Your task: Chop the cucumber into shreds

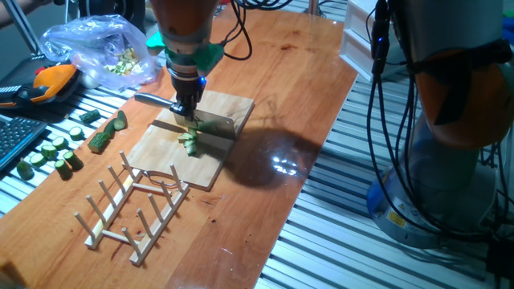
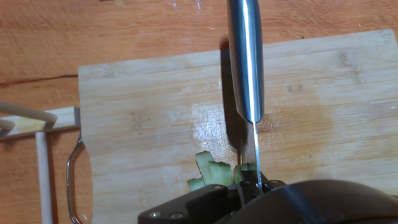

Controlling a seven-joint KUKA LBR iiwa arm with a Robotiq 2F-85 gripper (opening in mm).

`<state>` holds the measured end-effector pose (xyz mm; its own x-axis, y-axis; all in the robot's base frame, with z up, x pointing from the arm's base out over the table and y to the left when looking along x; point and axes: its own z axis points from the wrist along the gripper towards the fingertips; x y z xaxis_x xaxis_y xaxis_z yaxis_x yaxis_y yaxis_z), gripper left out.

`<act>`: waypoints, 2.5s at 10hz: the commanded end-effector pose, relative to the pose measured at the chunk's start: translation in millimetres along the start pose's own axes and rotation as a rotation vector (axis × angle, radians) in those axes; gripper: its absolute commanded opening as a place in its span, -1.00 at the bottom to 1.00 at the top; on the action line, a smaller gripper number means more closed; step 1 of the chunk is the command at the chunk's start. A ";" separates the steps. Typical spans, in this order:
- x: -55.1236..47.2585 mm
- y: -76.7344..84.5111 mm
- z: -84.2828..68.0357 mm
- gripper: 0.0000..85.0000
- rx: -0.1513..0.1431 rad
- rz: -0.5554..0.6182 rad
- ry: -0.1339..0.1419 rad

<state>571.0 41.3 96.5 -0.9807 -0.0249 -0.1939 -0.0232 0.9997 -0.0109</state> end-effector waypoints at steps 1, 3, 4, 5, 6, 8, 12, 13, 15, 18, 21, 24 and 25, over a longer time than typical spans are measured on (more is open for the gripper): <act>1.0 0.9 1.1 -1.00 -0.002 0.002 -0.001; 4.0 3.3 5.0 -1.00 0.003 0.004 -0.009; 4.6 2.9 6.6 -1.00 0.003 0.004 -0.012; 4.8 2.4 8.0 -1.00 0.001 0.003 -0.014; 5.2 2.0 10.2 -1.00 -0.002 0.004 -0.017; 7.1 3.2 16.3 -1.00 -0.008 0.005 -0.026; 7.5 4.4 14.7 -1.00 -0.002 0.004 -0.034; 6.1 5.1 8.9 -1.00 0.003 0.006 -0.023; -0.4 8.3 -7.7 -1.00 -0.007 0.014 0.014; -7.6 12.3 -17.9 -1.00 0.001 -0.026 0.000; -12.8 13.3 -25.8 -1.00 -0.006 -0.016 0.012; -22.9 11.5 -37.7 -1.00 -0.010 0.039 0.035; -24.7 11.3 -39.1 -1.00 0.001 0.057 0.023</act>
<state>587.5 53.4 139.9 -0.9842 0.0355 -0.1734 0.0360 0.9994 -0.0001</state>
